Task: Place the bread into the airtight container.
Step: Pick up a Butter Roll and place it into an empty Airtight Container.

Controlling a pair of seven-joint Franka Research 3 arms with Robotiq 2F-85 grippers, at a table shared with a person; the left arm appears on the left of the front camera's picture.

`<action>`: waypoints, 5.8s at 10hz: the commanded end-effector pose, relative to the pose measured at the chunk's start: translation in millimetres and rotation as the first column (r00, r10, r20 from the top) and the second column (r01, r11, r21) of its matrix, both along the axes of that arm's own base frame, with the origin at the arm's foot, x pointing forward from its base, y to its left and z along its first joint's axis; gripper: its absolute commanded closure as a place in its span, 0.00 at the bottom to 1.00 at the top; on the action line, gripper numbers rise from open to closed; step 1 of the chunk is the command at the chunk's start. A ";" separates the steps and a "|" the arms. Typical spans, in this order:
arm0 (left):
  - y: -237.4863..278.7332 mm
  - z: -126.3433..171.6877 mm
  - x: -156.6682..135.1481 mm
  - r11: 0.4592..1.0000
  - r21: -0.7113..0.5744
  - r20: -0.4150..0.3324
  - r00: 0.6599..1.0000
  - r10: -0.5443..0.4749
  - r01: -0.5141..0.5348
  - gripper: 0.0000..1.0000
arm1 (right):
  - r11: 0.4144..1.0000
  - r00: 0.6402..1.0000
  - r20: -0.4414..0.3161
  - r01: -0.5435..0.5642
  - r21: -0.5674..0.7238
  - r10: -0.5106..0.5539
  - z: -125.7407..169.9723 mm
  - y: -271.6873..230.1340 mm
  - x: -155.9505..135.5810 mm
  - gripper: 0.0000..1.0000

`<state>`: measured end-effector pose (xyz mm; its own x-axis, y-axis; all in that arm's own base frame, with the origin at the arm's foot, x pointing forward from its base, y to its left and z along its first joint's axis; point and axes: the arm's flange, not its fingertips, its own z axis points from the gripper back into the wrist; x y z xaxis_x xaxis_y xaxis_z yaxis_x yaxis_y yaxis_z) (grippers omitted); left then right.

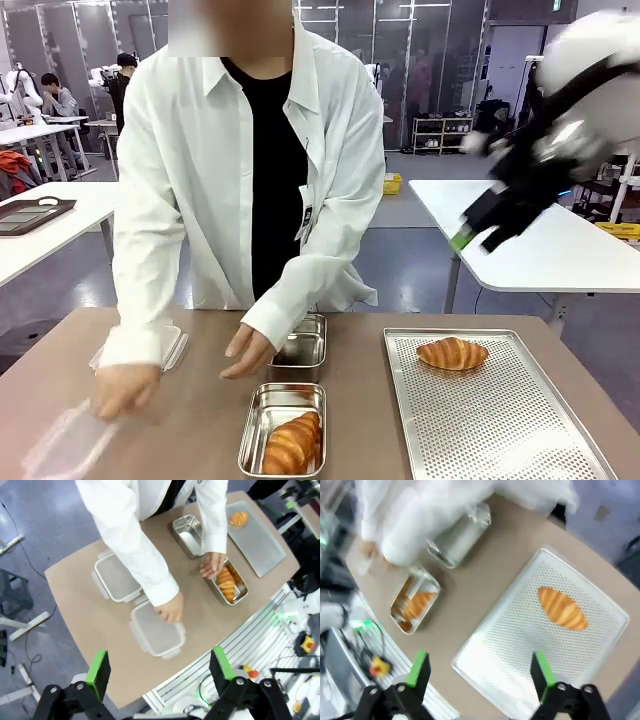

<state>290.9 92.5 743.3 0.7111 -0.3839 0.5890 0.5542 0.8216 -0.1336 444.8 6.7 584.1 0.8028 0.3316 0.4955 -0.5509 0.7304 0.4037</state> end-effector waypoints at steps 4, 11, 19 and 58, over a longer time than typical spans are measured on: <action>0.7 2.2 -0.6 1.000 0.016 0.004 1.000 -0.015 0.015 0.00 | 0.896 0.912 -0.019 0.406 0.181 -0.410 -36.9 -212.4 -136.8 0.00; 0.7 2.2 -0.6 1.000 0.016 0.004 1.000 -0.015 0.015 0.00 | 0.789 0.786 -0.087 0.614 0.007 -0.612 -67.4 -241.5 -170.1 0.00; 0.7 2.2 -0.6 1.000 0.016 0.004 1.000 -0.015 0.015 0.00 | 0.789 0.786 -0.087 0.614 0.007 -0.612 -67.4 -241.5 -170.1 0.00; 0.7 2.2 -0.6 1.000 0.016 0.004 1.000 -0.015 0.015 0.00 | 0.488 0.734 -0.046 -0.496 -0.718 0.678 -109.8 26.8 16.6 0.00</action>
